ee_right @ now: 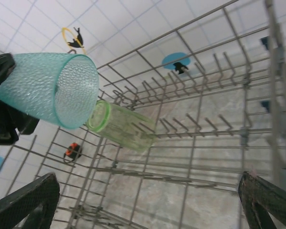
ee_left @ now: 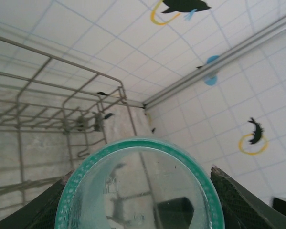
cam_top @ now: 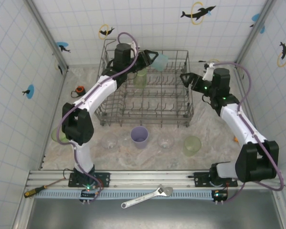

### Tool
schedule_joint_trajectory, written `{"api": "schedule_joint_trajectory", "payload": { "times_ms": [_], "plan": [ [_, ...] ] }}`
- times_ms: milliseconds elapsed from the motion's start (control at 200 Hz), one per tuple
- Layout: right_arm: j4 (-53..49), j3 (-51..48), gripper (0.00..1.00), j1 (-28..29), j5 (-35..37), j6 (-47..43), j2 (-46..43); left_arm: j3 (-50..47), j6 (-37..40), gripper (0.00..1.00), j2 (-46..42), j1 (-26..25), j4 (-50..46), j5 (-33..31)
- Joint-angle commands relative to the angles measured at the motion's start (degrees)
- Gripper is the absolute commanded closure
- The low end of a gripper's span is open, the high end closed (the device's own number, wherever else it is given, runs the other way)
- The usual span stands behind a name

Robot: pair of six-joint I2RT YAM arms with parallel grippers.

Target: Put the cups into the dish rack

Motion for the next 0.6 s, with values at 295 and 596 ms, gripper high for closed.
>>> {"api": "schedule_joint_trajectory", "payload": {
  "times_ms": [295, 596],
  "plan": [
    [-7.0, -7.8, 0.00, -6.0, 6.1, -8.1, -10.4, 14.0, 15.2, 1.00, 10.3, -5.1, -9.8, -13.7],
    [-8.1, -10.6, 0.00, -7.9, 6.6, -10.0, -12.5, 15.8, 22.1, 1.00, 13.1, -7.1, -11.0, -22.0]
  ]
}}
